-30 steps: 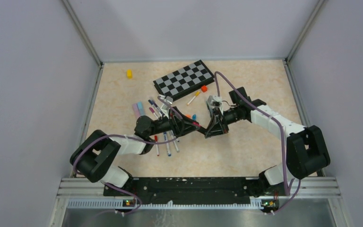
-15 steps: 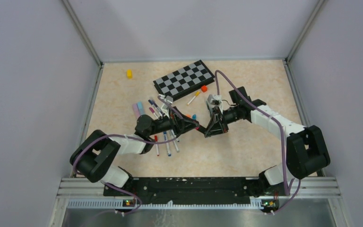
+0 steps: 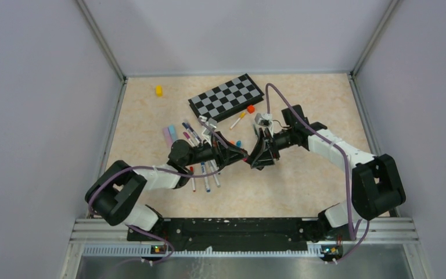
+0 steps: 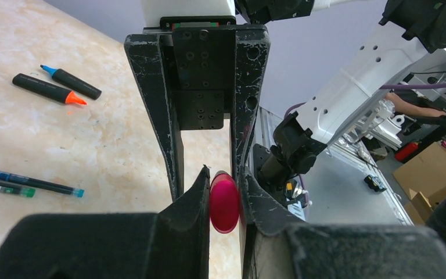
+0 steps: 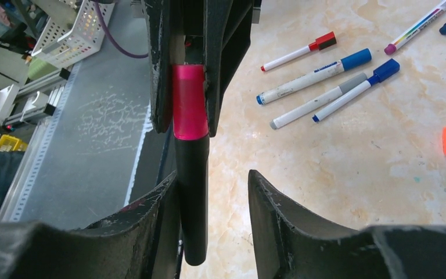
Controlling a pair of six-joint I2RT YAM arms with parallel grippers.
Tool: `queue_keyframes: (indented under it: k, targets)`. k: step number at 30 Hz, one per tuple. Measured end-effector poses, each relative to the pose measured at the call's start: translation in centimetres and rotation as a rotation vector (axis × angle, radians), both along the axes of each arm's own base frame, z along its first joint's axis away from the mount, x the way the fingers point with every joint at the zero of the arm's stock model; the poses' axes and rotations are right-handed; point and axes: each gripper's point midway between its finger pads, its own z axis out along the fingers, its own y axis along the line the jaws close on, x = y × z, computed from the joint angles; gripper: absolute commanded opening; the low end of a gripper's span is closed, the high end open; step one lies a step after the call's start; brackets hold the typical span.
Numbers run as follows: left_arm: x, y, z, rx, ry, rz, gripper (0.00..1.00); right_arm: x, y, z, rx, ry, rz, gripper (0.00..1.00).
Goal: Open the pen caps
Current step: Open the pen cap from the pen.
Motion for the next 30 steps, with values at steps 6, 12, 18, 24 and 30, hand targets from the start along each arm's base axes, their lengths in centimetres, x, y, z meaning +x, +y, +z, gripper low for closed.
queue_keyframes:
  k: [6, 12, 18, 24, 30]
  targets:
    - [0.1, -0.4, 0.0, 0.013, -0.009, -0.001, 0.0, -0.1, 0.2, 0.3, 0.01, 0.017, 0.005, 0.12]
    - [0.8, -0.4, -0.5, 0.034, 0.0, 0.034, 0.0, -0.4, 0.3, 0.3, 0.011, 0.013, 0.017, 0.0]
    - [1.4, 1.3, 0.4, 0.063, -0.002, 0.078, 0.0, -0.1, 1.1, 0.6, 0.039, -0.036, 0.052, 0.0]
    - [5.6, 7.4, 5.8, -0.001, -0.075, 0.316, 0.0, 0.7, 1.7, 0.8, 0.049, -0.067, 0.068, 0.0]
    - [5.6, 12.7, 15.7, -0.182, -0.292, 0.542, 0.0, -0.1, 0.7, -1.3, -0.018, 0.029, 0.043, 0.0]
